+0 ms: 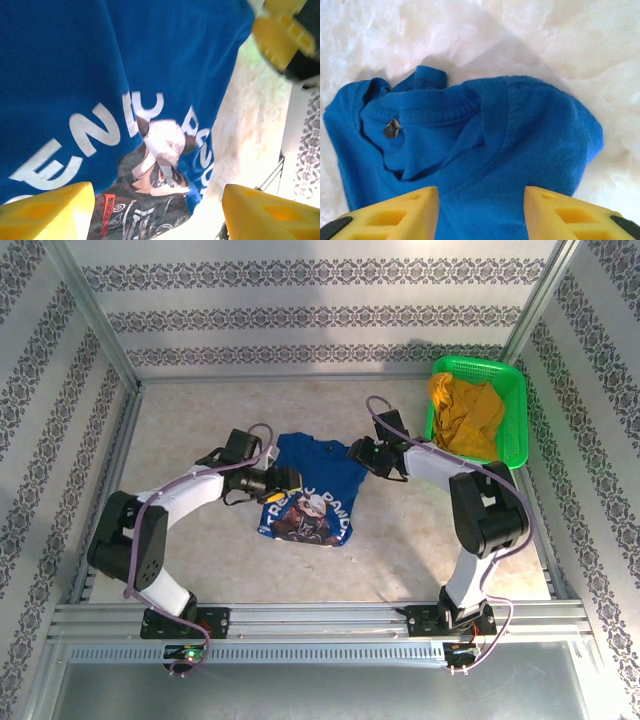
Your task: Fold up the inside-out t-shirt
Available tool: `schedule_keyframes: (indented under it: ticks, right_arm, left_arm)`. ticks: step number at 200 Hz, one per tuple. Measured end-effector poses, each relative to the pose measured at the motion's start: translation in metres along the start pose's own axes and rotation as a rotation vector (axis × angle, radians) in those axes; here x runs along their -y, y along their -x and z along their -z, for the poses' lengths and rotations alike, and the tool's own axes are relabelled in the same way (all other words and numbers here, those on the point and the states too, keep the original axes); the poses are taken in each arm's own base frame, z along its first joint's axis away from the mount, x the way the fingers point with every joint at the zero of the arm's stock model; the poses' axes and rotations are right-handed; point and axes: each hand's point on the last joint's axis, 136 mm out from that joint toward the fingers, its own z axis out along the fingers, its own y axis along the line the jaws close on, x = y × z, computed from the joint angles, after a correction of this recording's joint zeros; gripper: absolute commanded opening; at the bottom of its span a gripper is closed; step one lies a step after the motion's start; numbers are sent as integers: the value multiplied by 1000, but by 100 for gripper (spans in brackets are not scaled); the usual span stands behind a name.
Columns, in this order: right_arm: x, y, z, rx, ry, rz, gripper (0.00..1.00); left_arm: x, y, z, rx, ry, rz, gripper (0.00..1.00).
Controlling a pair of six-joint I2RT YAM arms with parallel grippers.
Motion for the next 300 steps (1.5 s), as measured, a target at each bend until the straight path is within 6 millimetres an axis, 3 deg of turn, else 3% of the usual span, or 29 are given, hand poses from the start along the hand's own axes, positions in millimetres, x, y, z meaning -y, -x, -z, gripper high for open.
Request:
schedule_keyframes:
  ticks: [12, 22, 89, 122, 146, 163, 181, 200, 213, 233, 253, 277, 300]
  right_arm:
    - [2, 1, -5, -5, -17, -5, 24]
    - [3, 2, -10, -11, -29, 0, 19]
    - [-14, 35, -40, -6, -51, 30, 18]
    - [-19, 50, -46, -1, -51, 57, 21]
    - [-22, 55, -33, 12, -54, 105, 42]
    - [-30, 62, -10, 49, -58, 145, 60]
    - [-44, 71, 26, 118, -43, 214, 72]
    - [-54, 74, 59, 176, -19, 250, 75]
    - [-53, 70, 68, 187, -8, 257, 76]
    - [-38, 53, 55, 138, -4, 240, 76]
    - [-13, 25, 29, 42, -16, 195, 76]
    - [9, 2, 7, -35, -28, 129, 74]
    - [20, -7, -3, -59, -22, 68, 73]
  left_arm:
    - [-4, -8, -5, -27, -1, 9, 69]
    - [-11, -14, -7, -42, 8, 22, 69]
    - [-49, -55, -17, -126, 63, 77, 69]
    - [-48, -55, -16, -120, 49, 67, 69]
    - [-41, -49, -13, -117, 56, 65, 72]
    - [-19, -22, -4, -66, 45, 32, 76]
    - [15, 28, 15, 52, 7, -30, 77]
    - [36, 85, 36, 174, -16, -65, 77]
    - [34, 121, 42, 232, -9, -72, 77]
    - [12, 168, 37, 261, 27, -69, 77]
    - [-20, 197, 22, 233, 77, -58, 77]
    - [-51, 209, 3, 167, 124, -56, 77]
    - [-63, 204, -11, 102, 142, -71, 77]
